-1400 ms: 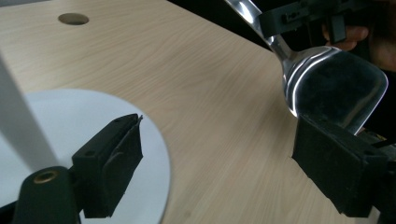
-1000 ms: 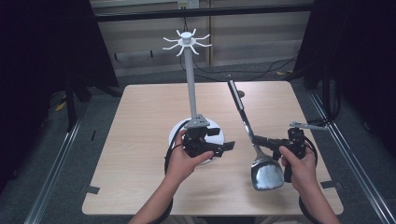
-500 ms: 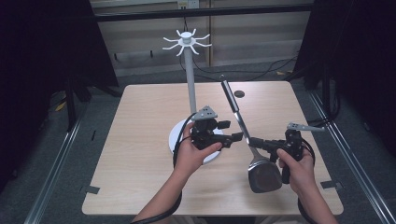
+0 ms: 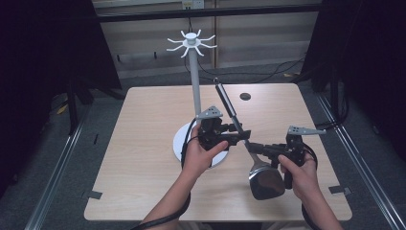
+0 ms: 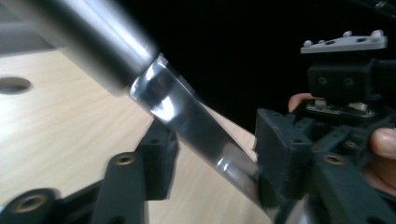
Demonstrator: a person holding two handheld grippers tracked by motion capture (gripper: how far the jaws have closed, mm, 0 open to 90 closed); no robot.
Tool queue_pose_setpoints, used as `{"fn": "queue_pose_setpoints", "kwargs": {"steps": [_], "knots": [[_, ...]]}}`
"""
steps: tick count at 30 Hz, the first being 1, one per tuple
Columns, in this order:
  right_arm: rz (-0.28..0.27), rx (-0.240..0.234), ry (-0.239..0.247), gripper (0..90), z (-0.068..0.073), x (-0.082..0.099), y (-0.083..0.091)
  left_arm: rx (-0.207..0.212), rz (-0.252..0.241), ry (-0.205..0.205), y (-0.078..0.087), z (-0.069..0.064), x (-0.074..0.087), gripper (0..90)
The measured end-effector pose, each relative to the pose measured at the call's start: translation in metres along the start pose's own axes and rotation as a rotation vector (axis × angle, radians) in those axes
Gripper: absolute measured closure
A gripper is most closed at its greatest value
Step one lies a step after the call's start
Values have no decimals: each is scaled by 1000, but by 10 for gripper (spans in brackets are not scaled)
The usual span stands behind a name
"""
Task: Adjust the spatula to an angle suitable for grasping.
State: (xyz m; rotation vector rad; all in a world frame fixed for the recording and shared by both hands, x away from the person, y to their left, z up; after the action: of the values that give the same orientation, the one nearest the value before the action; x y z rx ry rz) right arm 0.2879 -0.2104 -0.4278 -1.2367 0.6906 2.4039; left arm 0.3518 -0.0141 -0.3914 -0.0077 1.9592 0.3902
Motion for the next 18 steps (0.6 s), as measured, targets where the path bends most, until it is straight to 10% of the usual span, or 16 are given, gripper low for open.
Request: {"fn": "queue_pose_setpoints", "kwargs": {"steps": [18], "knots": [[7, -38, 127, 883, 15, -12, -12, 60, -7, -64, 16, -17, -20, 756]]}}
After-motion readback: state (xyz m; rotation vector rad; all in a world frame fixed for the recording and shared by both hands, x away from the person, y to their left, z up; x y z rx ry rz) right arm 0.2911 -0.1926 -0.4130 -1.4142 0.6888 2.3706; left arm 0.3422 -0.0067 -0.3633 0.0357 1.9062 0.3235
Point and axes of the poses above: each handheld gripper's, and its own axes: y roughly backward along the jaws, x roughly out of its underside, z roughly to its left, the point moved 3 cm from there along -y, roughly forward along the jaws, and after that the axes turned 4 degrees about x, right-handed, at the moved point
